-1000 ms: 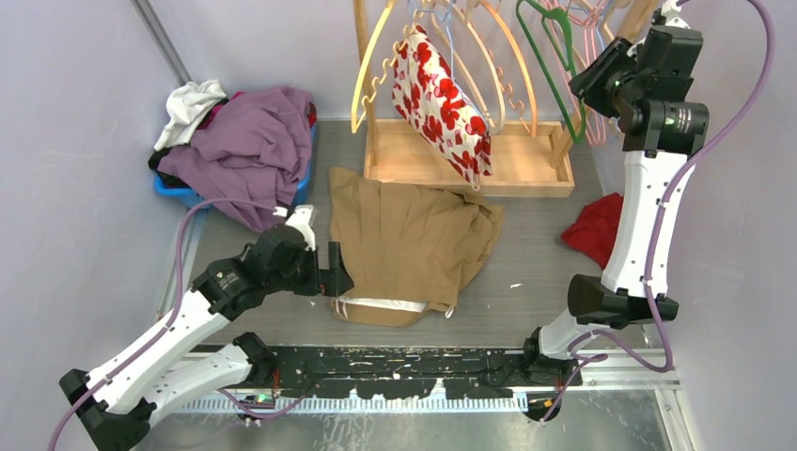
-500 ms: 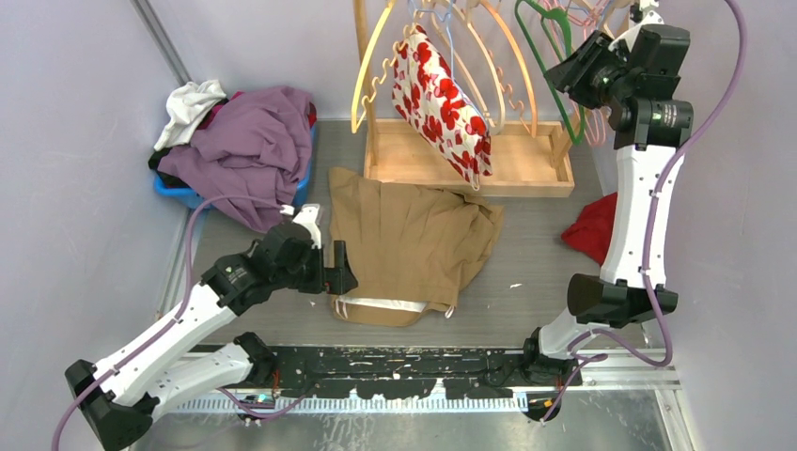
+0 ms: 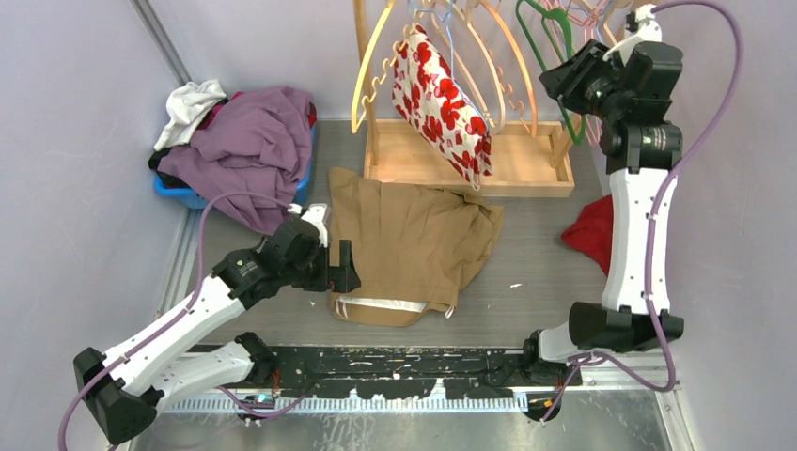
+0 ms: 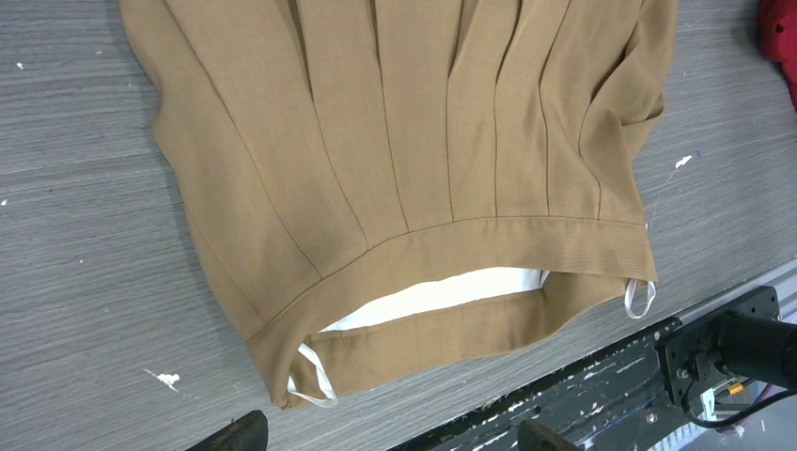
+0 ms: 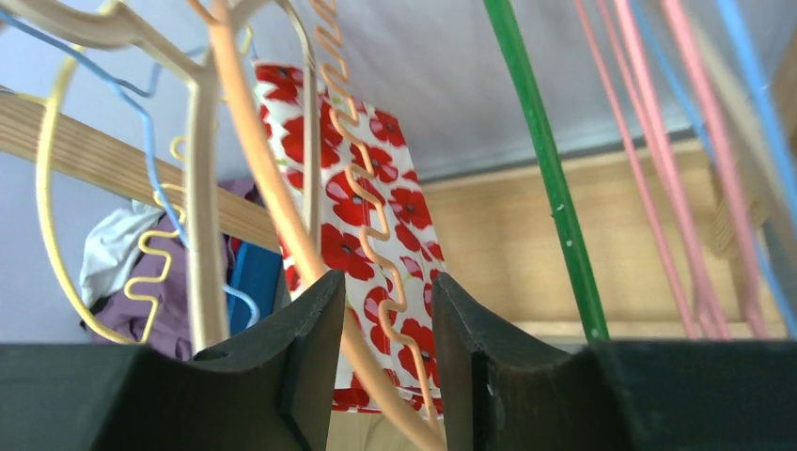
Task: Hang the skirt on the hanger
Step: Pick up the hanger from the clothesline.
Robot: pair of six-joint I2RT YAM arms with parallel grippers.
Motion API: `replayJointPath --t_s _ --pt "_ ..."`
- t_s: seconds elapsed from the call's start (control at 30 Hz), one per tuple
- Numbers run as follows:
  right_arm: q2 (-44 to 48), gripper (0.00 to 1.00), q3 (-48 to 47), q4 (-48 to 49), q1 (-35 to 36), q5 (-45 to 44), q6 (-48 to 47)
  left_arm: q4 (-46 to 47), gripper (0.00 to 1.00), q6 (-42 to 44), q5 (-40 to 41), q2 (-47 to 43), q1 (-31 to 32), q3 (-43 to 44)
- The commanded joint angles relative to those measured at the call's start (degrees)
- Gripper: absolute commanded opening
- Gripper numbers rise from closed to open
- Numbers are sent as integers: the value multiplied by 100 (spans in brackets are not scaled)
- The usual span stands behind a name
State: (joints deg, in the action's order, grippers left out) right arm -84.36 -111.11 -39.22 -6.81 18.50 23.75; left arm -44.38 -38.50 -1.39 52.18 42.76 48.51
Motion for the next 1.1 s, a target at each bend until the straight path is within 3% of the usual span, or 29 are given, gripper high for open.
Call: replayJointPath --t_s 0.0,0.2,0.8,1.07 --pt "645 44 -169 614 4 -535 -253 330 97 65 -115 12 -17 74" --pt "717 44 -137 372 4 -1234 -570 357 99 51 -134 5 -14 36" --pt "-86 44 -116 106 4 -1436 -778 294 99 72 -152 -35 -12 113" --pt "353 44 202 441 4 -1470 -834 351 99 61 -200 0 -9 62"
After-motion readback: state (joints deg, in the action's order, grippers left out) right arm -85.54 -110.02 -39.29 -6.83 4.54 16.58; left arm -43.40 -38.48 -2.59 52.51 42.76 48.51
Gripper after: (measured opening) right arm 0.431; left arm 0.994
